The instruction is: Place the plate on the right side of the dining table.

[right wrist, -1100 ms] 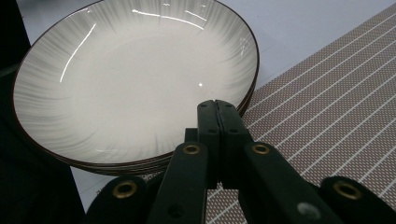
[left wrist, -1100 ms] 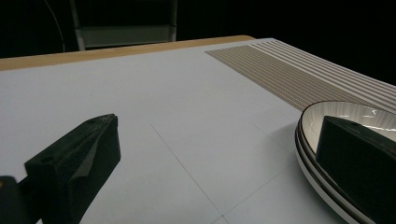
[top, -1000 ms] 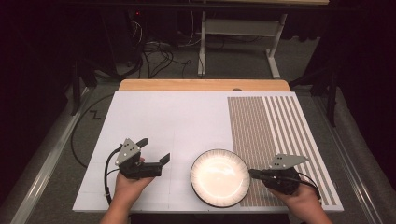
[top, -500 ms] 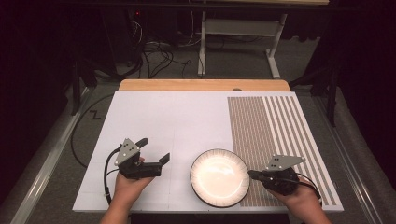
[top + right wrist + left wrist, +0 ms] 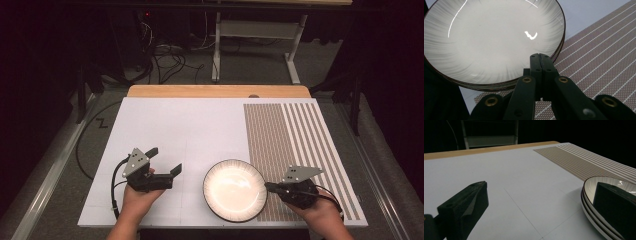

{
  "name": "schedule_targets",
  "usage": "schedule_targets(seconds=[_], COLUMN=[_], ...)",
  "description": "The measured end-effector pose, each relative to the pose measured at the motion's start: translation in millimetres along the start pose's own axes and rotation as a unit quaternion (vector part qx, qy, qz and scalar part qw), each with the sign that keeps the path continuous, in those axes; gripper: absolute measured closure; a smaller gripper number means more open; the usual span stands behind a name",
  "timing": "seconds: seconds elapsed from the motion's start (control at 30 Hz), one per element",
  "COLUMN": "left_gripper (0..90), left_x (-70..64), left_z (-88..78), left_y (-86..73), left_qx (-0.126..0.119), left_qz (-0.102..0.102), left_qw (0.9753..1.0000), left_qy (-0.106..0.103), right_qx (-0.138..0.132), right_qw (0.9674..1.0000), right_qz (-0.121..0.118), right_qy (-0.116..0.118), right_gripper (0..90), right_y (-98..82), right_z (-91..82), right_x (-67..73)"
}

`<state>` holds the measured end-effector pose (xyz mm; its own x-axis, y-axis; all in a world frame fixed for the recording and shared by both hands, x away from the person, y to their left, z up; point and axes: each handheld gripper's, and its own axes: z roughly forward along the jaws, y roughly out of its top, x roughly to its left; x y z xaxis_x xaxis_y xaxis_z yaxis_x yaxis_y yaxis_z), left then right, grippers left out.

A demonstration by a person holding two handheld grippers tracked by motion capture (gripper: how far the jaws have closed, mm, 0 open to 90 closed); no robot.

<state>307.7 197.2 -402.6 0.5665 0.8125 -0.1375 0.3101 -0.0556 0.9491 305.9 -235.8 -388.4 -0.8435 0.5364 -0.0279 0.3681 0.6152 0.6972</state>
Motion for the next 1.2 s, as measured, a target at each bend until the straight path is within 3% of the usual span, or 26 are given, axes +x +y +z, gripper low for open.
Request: schedule_targets(seconds=[0.87,1.2], left_gripper=[0.5,0.6], left_x=[1.9,1.9], left_z=[-2.1,-1.8], left_y=[0.9,0.8], left_qx=[-0.008,-0.007], left_qz=[-0.004,-0.004], left_qw=[1.0000,1.0000], left_qy=[0.000,0.000], right_qx=[0.007,0.007], right_qw=[0.9996,0.9995], right_qz=[-0.017,-0.015], right_qy=[0.019,0.025], right_gripper=[90.0,90.0], right_y=[7.3,6.8], right_z=[14.0,13.6], right_x=[14.2,13.9])
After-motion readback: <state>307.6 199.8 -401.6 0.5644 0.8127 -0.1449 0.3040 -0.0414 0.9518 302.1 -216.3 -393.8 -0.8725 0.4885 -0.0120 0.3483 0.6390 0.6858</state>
